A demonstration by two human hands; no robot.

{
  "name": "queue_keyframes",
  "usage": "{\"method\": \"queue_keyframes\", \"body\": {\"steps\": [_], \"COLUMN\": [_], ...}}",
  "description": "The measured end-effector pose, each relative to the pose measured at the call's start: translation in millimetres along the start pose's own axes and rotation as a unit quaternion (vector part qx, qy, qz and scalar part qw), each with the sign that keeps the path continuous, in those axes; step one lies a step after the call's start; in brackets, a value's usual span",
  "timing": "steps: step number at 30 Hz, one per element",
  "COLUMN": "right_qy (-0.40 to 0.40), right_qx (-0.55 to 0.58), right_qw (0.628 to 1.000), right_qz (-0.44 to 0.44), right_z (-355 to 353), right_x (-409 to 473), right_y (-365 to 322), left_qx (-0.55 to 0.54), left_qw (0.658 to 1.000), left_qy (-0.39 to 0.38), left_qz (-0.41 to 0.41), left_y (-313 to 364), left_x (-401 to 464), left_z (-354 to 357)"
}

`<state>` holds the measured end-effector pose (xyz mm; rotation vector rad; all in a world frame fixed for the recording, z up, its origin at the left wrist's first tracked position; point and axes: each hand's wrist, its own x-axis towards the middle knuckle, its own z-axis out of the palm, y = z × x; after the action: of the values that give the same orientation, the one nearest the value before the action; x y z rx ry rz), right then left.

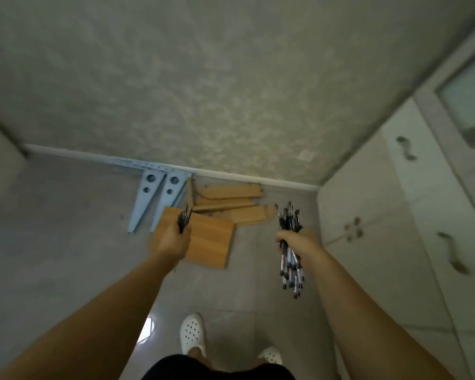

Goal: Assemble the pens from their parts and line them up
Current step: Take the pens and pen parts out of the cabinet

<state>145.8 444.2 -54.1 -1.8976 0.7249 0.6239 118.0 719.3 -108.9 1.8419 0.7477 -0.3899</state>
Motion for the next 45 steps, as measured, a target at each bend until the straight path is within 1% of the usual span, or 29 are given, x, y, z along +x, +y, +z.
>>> {"method": "queue_keyframes", "body": {"steps": [3, 5, 8, 11, 16, 20, 24, 27, 34, 37, 40, 45], "right_qy": [-0.061, -0.095, -0.15, -0.198, -0.278, -0.328, -0.37, -0.392, -0.419, -0.42, -0.415, -0.41], "right_qx": [-0.064, -0.105, -0.182, -0.24, -0.314, -0.382, -0.431, -0.446, -0.477, -0.471, -0.461, -0.44], "right_qw": [0.996, 0.989, 0.97, 0.946, 0.893, 0.841, 0.788, 0.767, 0.735, 0.739, 0.748, 0.763], "right_qz": [-0.024, -0.036, -0.053, -0.094, -0.162, -0.2, -0.239, -0.244, -0.238, -0.236, -0.237, -0.237], "right_z": [68, 111, 175, 238, 332, 394, 446, 481, 552, 591, 641, 730], "right_x": [4, 5, 2, -5, -24, -38, -47, -52, -72, -85, -103, -148], "right_y": [-40, -66, -103, -134, -169, -191, -213, -225, -239, -246, -257, -282], "left_qx": [-0.065, -0.107, -0.171, -0.224, -0.322, -0.401, -0.431, -0.449, -0.465, -0.47, -0.462, -0.458], "left_qw": [0.995, 0.987, 0.967, 0.94, 0.88, 0.813, 0.759, 0.735, 0.701, 0.686, 0.689, 0.702], "left_qy": [0.063, 0.109, 0.17, 0.228, 0.304, 0.372, 0.43, 0.448, 0.473, 0.482, 0.491, 0.489], "left_qz": [-0.033, -0.058, -0.085, -0.118, -0.175, -0.201, -0.23, -0.24, -0.264, -0.276, -0.266, -0.243], "left_y": [-35, -57, -89, -119, -159, -181, -197, -205, -229, -247, -269, -307], "left_x": [10, 11, 3, -12, -40, -57, -57, -55, -55, -51, -41, -33], "left_z": [-69, -109, -163, -203, -245, -263, -270, -273, -302, -332, -381, -495]}}
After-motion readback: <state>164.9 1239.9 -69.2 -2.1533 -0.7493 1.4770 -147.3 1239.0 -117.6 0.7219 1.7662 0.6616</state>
